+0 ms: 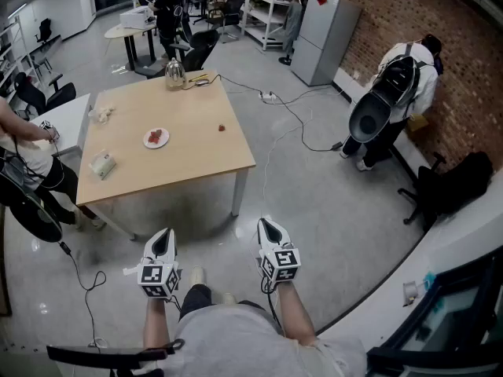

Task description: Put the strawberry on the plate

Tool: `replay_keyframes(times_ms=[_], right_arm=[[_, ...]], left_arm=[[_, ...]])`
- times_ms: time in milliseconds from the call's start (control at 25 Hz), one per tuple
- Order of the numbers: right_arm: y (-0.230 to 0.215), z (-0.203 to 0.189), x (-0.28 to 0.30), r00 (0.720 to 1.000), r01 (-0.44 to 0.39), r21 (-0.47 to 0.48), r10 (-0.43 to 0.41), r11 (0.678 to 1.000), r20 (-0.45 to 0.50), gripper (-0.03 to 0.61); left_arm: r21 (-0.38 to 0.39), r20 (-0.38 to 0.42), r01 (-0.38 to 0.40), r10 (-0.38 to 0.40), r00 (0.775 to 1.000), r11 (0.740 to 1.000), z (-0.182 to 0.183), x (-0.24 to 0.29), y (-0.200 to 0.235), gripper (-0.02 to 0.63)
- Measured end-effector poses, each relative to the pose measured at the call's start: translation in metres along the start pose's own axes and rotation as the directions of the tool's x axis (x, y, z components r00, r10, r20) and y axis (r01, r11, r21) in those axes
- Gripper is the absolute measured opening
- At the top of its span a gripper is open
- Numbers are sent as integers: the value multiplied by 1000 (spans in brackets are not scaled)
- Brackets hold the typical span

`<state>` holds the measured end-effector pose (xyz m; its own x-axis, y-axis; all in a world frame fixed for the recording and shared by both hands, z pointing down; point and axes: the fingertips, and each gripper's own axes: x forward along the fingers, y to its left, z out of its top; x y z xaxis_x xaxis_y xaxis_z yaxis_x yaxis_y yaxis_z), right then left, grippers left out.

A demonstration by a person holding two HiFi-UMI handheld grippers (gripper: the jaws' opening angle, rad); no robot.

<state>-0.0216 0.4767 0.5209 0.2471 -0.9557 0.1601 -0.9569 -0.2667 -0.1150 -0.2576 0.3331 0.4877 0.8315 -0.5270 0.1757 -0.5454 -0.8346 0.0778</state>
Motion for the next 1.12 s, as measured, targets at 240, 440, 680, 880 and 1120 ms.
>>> replay_keyframes(times_ms=[240,440,680,880,1120], right_arm=[[-19,6,1,1000,6,4,-6,1000,11,6],[-33,6,-1,1000,17,3,-17,1000,14,6],[-43,1,6,1000,21,-6,-21,1000,-3,6],[-53,-5,21,1000,19,3,-19,1000,-19,6],[-75,-7,59,999,26,6,-25,1000,-35,6]], left_arm=[[-8,16,2,-2,1000,1000,1,15,-8,18],[2,20,18,-18,1000,1000,4,27,-21,18],[11,3,30,-30,1000,999,3,43,-28,18],[12,-17,35,-35,999,999,1,64,-26,18],[8,-34,40,-39,999,999,0,111,-13,18]])
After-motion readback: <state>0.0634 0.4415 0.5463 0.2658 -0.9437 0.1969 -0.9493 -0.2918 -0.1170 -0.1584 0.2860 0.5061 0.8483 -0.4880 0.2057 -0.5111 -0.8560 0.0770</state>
